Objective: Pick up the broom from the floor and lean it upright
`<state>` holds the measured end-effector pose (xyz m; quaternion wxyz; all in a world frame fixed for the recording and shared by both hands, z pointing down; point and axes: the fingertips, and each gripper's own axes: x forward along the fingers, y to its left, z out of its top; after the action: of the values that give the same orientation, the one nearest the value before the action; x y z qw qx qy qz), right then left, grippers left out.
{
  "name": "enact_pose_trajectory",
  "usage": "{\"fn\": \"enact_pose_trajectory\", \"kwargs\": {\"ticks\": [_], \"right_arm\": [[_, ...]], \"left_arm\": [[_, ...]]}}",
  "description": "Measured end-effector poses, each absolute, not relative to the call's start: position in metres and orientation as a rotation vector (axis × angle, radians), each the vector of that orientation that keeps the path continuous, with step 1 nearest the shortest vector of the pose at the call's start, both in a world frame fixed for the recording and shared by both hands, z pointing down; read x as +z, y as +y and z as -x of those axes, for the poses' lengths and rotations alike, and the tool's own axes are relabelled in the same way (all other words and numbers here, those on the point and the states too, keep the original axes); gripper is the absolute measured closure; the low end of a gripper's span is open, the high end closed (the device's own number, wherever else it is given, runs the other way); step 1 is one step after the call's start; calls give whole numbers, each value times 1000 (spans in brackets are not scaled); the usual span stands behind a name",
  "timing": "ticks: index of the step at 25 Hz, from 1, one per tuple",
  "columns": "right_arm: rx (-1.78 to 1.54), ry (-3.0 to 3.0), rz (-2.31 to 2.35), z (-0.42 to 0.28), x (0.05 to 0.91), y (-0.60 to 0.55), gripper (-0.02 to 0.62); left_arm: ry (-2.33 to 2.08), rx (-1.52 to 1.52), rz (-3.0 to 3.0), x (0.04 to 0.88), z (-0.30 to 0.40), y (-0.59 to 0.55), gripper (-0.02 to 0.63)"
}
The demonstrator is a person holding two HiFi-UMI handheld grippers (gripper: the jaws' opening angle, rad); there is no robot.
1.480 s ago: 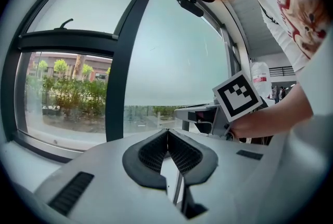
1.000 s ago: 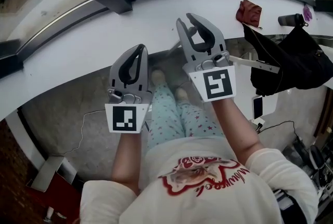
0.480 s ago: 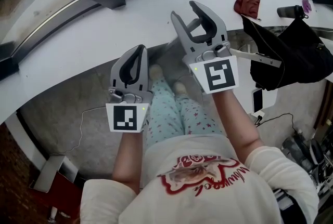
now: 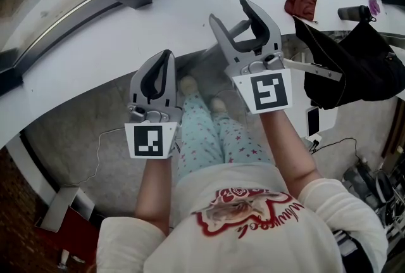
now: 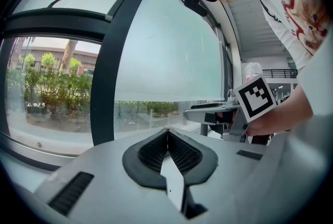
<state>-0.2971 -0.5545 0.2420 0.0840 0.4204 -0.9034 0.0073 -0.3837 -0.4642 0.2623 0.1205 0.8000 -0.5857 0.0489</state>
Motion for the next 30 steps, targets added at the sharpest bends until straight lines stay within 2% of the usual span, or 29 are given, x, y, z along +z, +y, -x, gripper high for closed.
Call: {"fn": "enact_pose_trajectory", "kwargs": {"ticks": [15,30], "right_arm": [[1,-2709,-1238,277,233,-549,356],[26,-2798,-1090,247,204,-462,357]], "left_arm": [[-1737,148,-2342,253,362,-453,584],[-1900,111,-2278,211,324,-381,584]]}}
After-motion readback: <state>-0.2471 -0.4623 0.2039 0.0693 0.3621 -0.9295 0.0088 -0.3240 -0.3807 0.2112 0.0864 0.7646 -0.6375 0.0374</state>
